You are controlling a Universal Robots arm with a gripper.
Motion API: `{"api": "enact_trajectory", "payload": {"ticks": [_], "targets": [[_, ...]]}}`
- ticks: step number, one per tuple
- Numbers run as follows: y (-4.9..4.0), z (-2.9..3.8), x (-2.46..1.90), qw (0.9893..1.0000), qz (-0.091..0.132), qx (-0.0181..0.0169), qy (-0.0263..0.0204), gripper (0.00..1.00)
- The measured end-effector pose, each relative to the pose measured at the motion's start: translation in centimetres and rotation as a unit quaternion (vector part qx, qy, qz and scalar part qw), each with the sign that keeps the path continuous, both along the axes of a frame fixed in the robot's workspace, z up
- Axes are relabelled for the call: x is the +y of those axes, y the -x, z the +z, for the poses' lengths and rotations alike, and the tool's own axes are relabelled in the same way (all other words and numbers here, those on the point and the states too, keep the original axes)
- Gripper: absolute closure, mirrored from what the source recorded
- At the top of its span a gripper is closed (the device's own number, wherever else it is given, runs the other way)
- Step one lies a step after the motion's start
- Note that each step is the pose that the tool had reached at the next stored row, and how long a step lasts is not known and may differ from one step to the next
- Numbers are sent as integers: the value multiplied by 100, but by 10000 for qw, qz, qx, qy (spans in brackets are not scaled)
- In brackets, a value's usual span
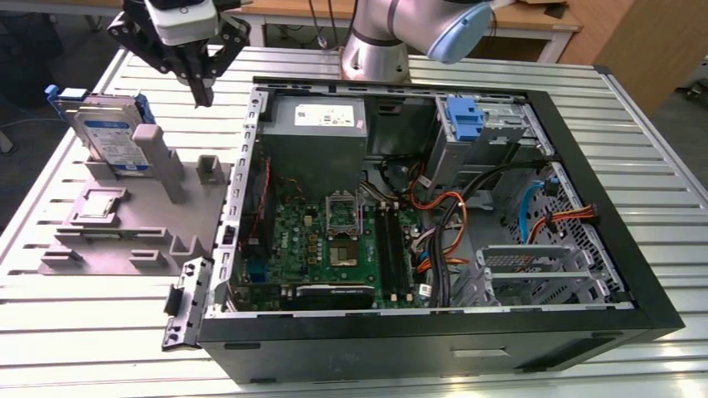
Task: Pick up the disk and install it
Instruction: 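Reach for the disk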
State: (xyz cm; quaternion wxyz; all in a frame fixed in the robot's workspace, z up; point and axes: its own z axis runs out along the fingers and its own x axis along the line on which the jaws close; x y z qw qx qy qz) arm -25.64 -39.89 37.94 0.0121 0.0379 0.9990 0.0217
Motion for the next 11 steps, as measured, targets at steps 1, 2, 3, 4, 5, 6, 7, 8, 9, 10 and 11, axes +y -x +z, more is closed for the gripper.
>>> {"api": "enact_trajectory", "payload": {"ticks": [1,2,3,4,5,6,7,8,9,10,11], "targets": [[2,-1,0,10000,0,0,0,90],[4,-1,0,10000,0,0,0,90],[6,-2,0,10000,0,1,0,90],[8,-2,0,10000,0,1,0,90],[10,-3,0,10000,0,1,0,90],[12,-3,0,10000,0,1,0,90],[14,-4,0,10000,0,1,0,90],[17,-5,0,10000,0,2,0,90],[20,-5,0,10000,0,2,0,90],[23,-6,0,10000,0,2,0,90],[25,-6,0,10000,0,2,0,90]]}}
